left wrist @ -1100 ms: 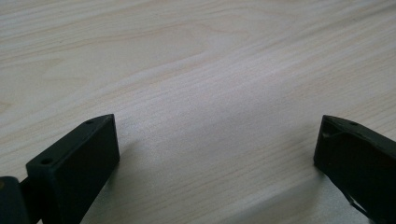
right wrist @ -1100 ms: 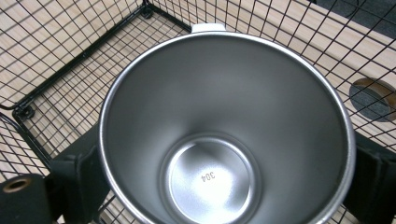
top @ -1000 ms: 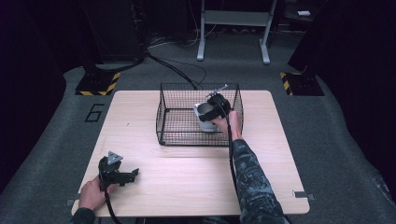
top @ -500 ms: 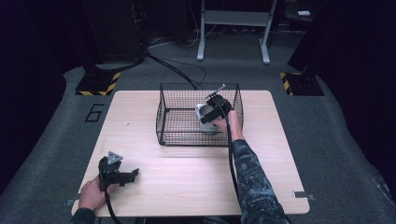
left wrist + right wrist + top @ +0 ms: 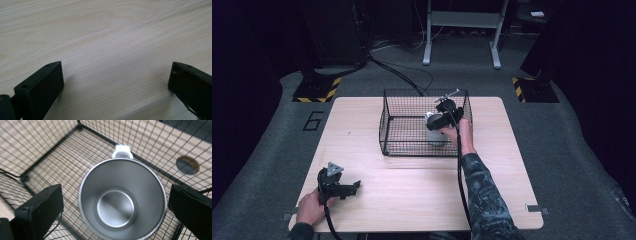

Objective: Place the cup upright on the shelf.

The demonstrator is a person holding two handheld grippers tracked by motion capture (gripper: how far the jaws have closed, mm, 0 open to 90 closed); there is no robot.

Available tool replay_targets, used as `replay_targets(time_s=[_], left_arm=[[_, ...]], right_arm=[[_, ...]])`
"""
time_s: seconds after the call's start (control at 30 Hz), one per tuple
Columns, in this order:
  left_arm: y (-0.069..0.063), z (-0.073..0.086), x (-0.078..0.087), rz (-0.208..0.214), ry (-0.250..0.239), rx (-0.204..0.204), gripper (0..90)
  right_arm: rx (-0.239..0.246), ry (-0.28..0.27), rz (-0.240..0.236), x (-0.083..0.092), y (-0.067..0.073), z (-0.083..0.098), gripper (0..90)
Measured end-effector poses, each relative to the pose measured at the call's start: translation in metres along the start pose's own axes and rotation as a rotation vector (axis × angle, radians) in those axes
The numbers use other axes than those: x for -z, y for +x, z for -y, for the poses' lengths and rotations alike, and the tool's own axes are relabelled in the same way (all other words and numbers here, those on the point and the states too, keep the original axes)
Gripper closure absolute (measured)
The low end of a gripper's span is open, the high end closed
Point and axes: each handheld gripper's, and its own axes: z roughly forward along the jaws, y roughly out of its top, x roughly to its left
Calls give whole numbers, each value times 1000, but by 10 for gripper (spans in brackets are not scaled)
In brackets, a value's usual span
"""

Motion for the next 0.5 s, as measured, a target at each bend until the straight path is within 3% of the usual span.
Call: replay_targets(time_s=[0.23,0.4,0.43,0.5], left_arm=[[0,0,0,0,0,0,1],[0,0,0,0,0,0,1],[0,0,0,0,1,0,1],[0,0,0,0,0,0,1]], right_arm=[[64,-63,14,31,18,-3,0],[70,-82,0,44,25,-1,0],[92,-90,-5,50,26,1,0],[78,-106,-15,56,28,4,0]])
